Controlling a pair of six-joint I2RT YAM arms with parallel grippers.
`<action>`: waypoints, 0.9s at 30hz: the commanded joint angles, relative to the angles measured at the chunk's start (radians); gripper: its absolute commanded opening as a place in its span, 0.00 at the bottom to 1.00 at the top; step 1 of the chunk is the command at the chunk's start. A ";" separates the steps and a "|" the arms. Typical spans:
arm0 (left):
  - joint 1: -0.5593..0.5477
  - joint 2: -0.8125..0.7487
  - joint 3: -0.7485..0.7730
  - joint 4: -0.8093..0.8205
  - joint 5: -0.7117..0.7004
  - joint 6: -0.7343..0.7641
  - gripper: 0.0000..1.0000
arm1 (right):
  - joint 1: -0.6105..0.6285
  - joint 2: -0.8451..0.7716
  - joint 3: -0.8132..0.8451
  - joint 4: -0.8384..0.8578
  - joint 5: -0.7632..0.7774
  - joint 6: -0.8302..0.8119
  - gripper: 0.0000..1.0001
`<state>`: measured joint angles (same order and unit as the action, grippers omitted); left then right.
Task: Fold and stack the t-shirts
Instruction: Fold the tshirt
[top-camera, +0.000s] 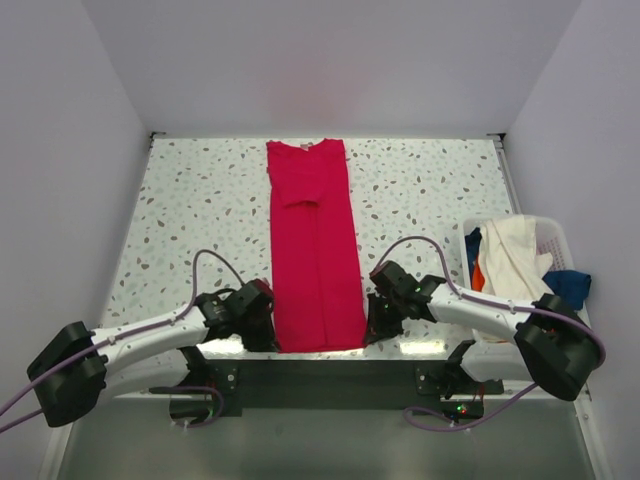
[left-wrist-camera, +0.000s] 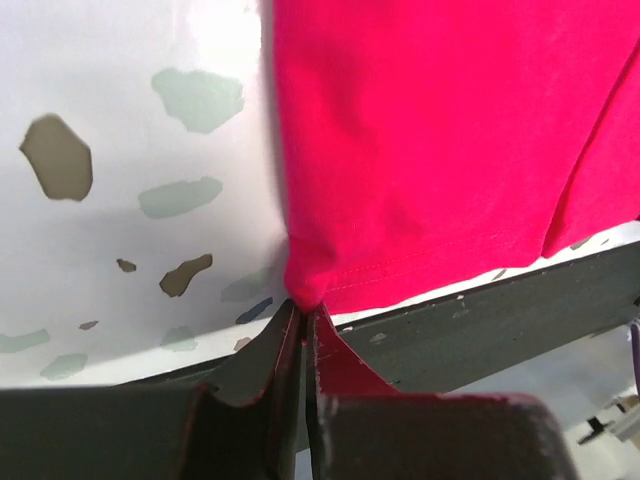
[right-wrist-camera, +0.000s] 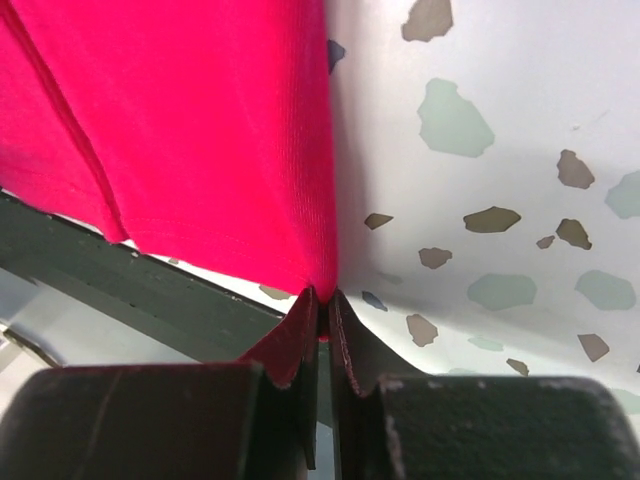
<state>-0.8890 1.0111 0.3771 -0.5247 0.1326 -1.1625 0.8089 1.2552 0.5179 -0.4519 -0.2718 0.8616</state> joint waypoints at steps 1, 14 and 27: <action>-0.002 0.027 0.094 0.003 -0.083 0.066 0.06 | 0.003 -0.037 0.073 -0.053 0.032 -0.015 0.04; 0.240 0.220 0.359 0.123 -0.088 0.325 0.00 | -0.051 0.148 0.425 -0.025 0.295 -0.164 0.03; 0.370 0.498 0.566 0.227 -0.128 0.388 0.00 | -0.182 0.479 0.692 0.090 0.283 -0.203 0.00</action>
<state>-0.5404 1.4746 0.8925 -0.3626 0.0261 -0.8032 0.6388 1.6928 1.1271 -0.4095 -0.0116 0.6888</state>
